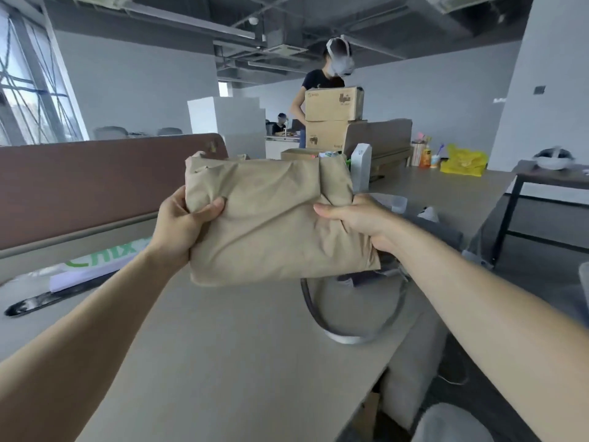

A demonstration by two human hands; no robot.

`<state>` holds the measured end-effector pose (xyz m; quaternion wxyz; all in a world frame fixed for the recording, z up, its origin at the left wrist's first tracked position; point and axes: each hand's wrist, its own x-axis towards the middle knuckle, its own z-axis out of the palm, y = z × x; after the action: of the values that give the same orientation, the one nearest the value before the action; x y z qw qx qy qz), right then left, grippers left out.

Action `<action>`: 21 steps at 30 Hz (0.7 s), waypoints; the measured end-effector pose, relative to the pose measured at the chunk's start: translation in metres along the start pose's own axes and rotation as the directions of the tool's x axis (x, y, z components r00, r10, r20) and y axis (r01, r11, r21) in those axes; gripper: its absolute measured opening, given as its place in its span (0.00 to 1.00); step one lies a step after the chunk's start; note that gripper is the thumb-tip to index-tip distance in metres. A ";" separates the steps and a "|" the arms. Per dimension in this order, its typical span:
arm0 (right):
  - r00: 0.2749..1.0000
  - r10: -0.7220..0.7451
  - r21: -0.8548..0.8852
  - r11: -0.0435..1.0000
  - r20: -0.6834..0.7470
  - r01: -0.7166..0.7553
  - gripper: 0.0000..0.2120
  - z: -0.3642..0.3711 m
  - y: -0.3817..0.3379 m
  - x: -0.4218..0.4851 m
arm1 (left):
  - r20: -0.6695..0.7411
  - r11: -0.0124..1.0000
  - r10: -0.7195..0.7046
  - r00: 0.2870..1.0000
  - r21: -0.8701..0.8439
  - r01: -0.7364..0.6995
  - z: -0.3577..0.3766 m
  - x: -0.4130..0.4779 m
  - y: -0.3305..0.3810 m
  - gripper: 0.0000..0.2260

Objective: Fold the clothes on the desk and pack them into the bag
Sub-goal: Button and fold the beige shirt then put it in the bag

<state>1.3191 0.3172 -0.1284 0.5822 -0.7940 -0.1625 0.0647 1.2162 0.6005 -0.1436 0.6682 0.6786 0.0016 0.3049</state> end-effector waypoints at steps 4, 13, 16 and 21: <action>0.997 0.007 -0.028 1.000 -0.080 -0.009 0.31 -0.043 0.006 0.047 | 0.143 1.000 -0.017 0.990 0.029 0.013 0.047 0.066 -0.014 0.18; 0.968 0.235 0.064 0.968 0.088 -0.241 0.18 -0.107 0.072 0.109 | 0.298 0.950 -0.291 0.909 0.202 0.238 0.145 0.176 -0.088 0.19; 0.941 0.309 -0.058 0.951 0.139 -0.304 0.27 -0.110 0.106 0.114 | 0.320 0.865 -0.441 0.839 0.401 0.302 0.158 0.180 -0.122 0.19; 0.970 0.221 -0.467 0.871 0.104 -0.148 0.32 -0.087 0.161 0.109 | 0.389 0.703 -0.528 0.755 0.698 0.132 0.150 0.142 -0.173 0.20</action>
<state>1.4765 0.2318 -0.2441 0.3562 -0.9128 -0.1409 0.1415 1.4646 0.5412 -0.2303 0.4146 0.9073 0.0348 -0.0600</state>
